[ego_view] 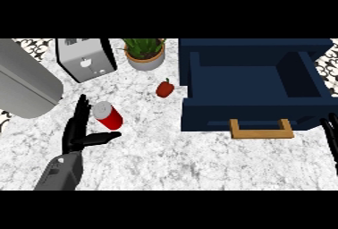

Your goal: Pick up the can, place it into the drawer and close the drawer

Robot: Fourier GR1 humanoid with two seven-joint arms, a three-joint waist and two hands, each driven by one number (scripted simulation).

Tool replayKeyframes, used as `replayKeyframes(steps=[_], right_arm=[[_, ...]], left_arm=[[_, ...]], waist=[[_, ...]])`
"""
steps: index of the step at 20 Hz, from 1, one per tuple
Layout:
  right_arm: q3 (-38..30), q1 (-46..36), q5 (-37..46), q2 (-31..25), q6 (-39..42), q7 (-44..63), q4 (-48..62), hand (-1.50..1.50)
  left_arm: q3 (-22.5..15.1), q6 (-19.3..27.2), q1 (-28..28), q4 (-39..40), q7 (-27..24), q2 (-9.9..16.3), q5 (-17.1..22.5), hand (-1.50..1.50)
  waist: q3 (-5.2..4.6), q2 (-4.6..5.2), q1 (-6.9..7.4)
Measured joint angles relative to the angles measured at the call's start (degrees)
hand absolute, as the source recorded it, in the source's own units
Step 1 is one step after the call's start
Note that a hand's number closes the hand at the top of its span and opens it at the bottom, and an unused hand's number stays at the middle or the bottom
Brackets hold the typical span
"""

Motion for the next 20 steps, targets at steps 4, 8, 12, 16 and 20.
replayKeyframes(steps=[4, 8, 12, 16, 20], right_arm=[[-0.65, 1.59, -0.86, -0.10, 1.21, -0.69, -0.39, -1.50], [-0.64, 1.32, -0.50, 0.22, 0.90, -0.59, -0.68, -1.50], [-1.53, 0.50, -1.19, -0.14, 1.56, -0.89, 0.47, -1.50], [-1.01, 0.84, -1.45, 0.04, 1.57, 0.51, -1.22, -1.50], [-1.65, 2.71, -2.43, 0.19, 2.61, -1.62, -0.52, -1.50]], left_arm=[[0.00, 0.79, -2.27, 1.78, 0.54, 0.00, 0.34, -1.50], [0.21, 0.76, -4.50, 5.23, -1.05, -0.18, 0.72, -1.50], [0.34, 1.49, -6.86, 8.47, -2.38, -0.43, 0.82, -1.50], [0.12, 1.53, -9.31, 11.59, -3.76, -0.54, 0.56, -1.50], [0.31, 1.03, -11.75, 14.65, -5.22, -0.72, 0.70, 1.50]], waist=[[0.00, -0.01, -0.04], [0.02, 0.02, -0.07], [0.00, 0.02, -0.11], [0.01, 0.05, -0.18], [-0.02, 0.06, -0.31]])
